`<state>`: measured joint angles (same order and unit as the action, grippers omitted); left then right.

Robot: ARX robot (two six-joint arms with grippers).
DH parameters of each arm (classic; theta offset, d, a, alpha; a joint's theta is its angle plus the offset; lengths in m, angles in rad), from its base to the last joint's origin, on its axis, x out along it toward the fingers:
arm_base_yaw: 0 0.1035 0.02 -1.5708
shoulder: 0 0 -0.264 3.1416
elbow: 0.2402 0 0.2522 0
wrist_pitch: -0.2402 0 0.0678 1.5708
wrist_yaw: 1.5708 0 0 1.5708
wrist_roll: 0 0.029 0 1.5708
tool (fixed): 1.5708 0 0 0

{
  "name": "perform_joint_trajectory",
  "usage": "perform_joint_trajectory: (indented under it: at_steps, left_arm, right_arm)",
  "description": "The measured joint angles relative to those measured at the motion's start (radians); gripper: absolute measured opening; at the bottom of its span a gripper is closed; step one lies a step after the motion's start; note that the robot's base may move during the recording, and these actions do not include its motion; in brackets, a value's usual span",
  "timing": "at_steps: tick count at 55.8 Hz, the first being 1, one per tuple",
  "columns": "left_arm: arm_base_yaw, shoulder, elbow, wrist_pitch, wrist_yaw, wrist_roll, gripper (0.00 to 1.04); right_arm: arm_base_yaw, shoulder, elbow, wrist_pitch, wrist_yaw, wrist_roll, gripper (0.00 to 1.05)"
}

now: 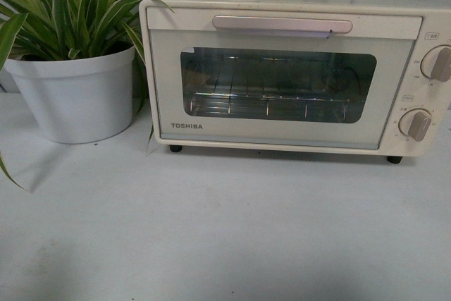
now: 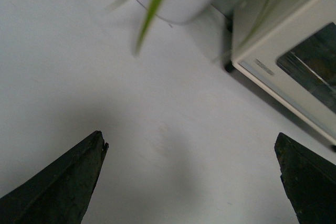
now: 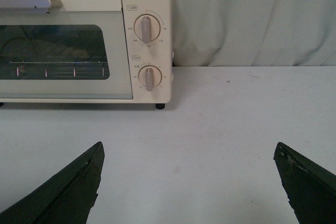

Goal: Open oven

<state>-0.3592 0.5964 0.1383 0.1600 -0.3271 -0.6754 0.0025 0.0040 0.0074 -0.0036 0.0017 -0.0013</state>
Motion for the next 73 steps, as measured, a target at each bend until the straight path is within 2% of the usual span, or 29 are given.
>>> perform_joint_trajectory:
  at_steps: [3,12,24,41,63,67,70,73]
  left_arm:
    - [-0.034,0.130,0.017,0.091,0.038,-0.113,0.98]
    - [-0.134,0.534,0.099,0.382,0.068,-0.400,0.98]
    - [-0.207,0.813,0.202,0.567,0.071,-0.562,0.98]
    - [-0.247,0.998,0.335,0.623,0.096,-0.623,0.98]
    - [-0.254,1.071,0.407,0.617,0.119,-0.652,0.98]
    - [-0.253,1.073,0.410,0.611,0.119,-0.656,0.98]
    - [-0.252,1.073,0.412,0.607,0.119,-0.658,0.98]
    - [-0.252,1.072,0.412,0.604,0.119,-0.657,0.98]
  right_arm:
    - [0.000,0.000,0.000,0.000,0.000,0.000,0.95]
    - [0.000,0.000,0.000,0.000,0.000,0.000,0.95]
    - [0.000,0.000,0.000,0.000,0.000,0.000,0.95]
    - [0.000,0.000,0.000,0.000,0.000,0.000,0.95]
    - [0.000,0.000,0.000,0.000,0.000,0.000,0.95]
    - [-0.034,0.034,0.028,-0.077,-0.117,-0.008,0.95]
    - [-0.074,0.114,0.067,-0.148,-0.248,-0.010,0.95]
    - [-0.089,0.185,0.091,-0.150,-0.305,-0.001,0.95]
